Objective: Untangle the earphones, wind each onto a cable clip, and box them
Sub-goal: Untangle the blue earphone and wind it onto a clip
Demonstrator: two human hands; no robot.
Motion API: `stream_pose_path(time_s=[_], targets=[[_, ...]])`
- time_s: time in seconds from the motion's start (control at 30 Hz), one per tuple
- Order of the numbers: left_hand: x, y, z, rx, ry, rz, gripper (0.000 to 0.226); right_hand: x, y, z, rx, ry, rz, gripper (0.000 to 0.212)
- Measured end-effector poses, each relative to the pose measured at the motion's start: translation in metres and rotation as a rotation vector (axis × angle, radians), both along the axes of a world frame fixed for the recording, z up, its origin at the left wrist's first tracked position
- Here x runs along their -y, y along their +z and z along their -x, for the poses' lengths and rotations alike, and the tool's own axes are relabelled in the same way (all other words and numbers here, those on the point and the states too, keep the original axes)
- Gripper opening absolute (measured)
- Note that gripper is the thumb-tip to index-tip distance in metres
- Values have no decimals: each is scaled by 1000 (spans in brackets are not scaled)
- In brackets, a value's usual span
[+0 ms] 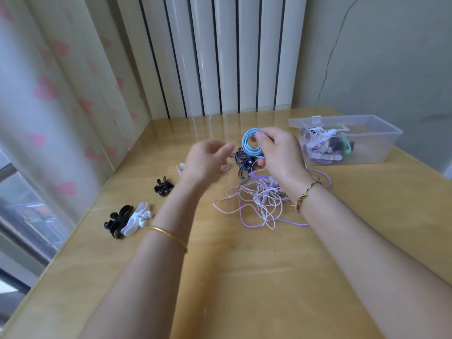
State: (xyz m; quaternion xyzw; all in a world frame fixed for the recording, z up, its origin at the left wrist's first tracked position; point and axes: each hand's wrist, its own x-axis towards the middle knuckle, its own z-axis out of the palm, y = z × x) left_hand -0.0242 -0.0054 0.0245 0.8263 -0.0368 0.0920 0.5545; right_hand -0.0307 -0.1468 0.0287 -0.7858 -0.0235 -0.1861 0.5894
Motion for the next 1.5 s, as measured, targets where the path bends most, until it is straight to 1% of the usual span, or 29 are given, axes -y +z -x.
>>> stream_pose_path(time_s=[0.03, 0.07, 0.13, 0.23, 0.3, 0.43, 0.53, 0.63, 0.7, 0.77, 0.83, 0.9, 0.93, 0.97, 1.0, 1.07, 1.1, 1.17, 1.23, 1.33, 1.43, 1.5], targets=[[-12, -4, -10, 38, 87, -158, 18, -1, 0, -1, -2, 12, 14, 20], [-24, -8, -20, 48, 168, -294, 27, -3, 0, -2, -8, 28, 33, 19], [-42, -17, -37, -17, 255, -509, 41, -6, -2, -4, -18, 61, 85, 17], [-51, -29, -53, -155, 212, -834, 41, -9, -5, -5, -40, 95, 127, 19], [-45, -31, -53, -237, 154, -967, 44, -9, -8, -6, -63, 110, 127, 20], [-36, -30, -52, -267, 156, -1058, 47, -8, -12, -8, -84, 137, 123, 19], [-33, -28, -54, -302, 155, -1139, 45, -5, -12, -9, -112, 130, 82, 18], [-32, -29, -54, -296, 164, -1159, 40, -4, -14, -9, -139, 129, 60, 19], [-33, -28, -53, -246, 209, -1129, 30, -4, -15, -8, -141, 132, 65, 19], [-33, -21, -52, -148, 291, -1076, 19, -3, -14, -7, -128, 129, 57, 18], [-33, -12, -52, -23, 383, -1037, 19, -2, -12, -4, -95, 130, 22, 18], [-28, 1, -48, 77, 399, -891, 19, -1, -10, 1, -57, 137, -40, 19], [-22, 8, -44, 88, 353, -755, 20, 0, -7, 4, -41, 144, -91, 20], [-15, 14, -39, 71, 275, -553, 21, 2, -5, 6, -22, 155, -150, 21], [-6, 19, -33, 20, 186, -291, 22, 4, -3, 9, -6, 165, -210, 23], [14, 26, -19, -150, 65, 213, 20, 10, 0, 14, 20, 174, -312, 24], [22, 25, -17, -245, 11, 407, 18, 13, 1, 15, 25, 171, -361, 24], [39, 18, -14, -420, -107, 659, 16, 22, 2, 19, 30, 153, -451, 26], [53, 10, -9, -526, -189, 819, 17, 34, 1, 22, 31, 124, -490, 28], [70, 1, 0, -563, -235, 1018, 12, 50, -4, 23, -1, 37, -483, 29], [84, -4, 4, -524, -294, 1061, 8, 63, -10, 23, -5, -47, -504, 28], [89, -3, 5, -490, -341, 1078, 13, 71, -11, 21, 7, -88, -509, 27]])
